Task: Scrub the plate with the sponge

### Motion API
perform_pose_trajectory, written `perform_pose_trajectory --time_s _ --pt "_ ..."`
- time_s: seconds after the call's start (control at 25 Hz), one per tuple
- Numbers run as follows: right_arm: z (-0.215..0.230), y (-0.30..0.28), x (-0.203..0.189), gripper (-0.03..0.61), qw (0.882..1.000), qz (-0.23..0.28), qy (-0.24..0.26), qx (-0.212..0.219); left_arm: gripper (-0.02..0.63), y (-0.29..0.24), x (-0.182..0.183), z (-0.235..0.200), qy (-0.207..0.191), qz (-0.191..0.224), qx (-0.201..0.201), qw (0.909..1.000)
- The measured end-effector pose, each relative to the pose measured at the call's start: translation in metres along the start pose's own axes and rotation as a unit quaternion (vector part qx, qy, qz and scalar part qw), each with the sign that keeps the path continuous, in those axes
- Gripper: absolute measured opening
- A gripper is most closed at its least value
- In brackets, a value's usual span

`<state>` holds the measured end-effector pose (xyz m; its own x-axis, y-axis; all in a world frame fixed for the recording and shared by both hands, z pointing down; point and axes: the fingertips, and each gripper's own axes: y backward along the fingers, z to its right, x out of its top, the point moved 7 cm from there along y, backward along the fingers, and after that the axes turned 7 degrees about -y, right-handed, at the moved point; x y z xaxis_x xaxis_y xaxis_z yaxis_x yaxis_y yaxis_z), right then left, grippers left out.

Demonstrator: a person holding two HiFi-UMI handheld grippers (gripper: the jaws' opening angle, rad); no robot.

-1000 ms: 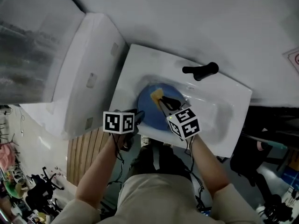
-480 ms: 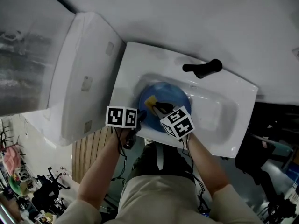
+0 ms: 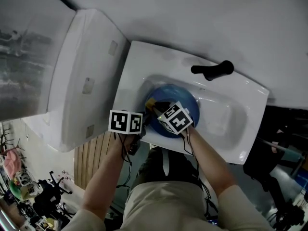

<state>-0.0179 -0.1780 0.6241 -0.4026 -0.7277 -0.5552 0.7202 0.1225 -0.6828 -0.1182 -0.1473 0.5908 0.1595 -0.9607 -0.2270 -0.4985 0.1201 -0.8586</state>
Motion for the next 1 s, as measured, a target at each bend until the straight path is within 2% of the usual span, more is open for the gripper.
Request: perform_pose_trajectory --time_s 0.16,0.28,0.4,0.6,0.8,1.0 --pt "0.022 -0.009 0.005 0.054 1.000 0.001 0.011 -0.025 0.092 0.001 0.001 -0.001 -0.009 0.000 0.004 1.0000" --pt "0.040 -0.011 0.003 0.053 0.997 -0.015 0.029 -0.068 0.089 0.003 0.002 -0.004 -0.009 0.003 0.009 0.9999" --pt "0.061 -0.008 0.000 0.049 0.995 -0.028 0.007 -0.097 0.084 0.005 0.005 -0.006 -0.012 0.004 0.019 0.9997" --pt "0.087 0.012 -0.016 0.049 0.980 -0.105 0.039 -0.164 0.083 0.006 0.007 -0.008 -0.028 0.006 0.032 0.9991" --pt "0.086 0.047 -0.043 0.049 0.965 -0.193 0.079 -0.160 0.083 0.004 0.010 -0.006 -0.051 0.003 0.043 0.9978" --pt "0.050 0.078 -0.064 0.049 0.953 -0.248 0.130 -0.116 0.080 0.004 0.012 -0.006 -0.059 0.004 0.049 0.9971"
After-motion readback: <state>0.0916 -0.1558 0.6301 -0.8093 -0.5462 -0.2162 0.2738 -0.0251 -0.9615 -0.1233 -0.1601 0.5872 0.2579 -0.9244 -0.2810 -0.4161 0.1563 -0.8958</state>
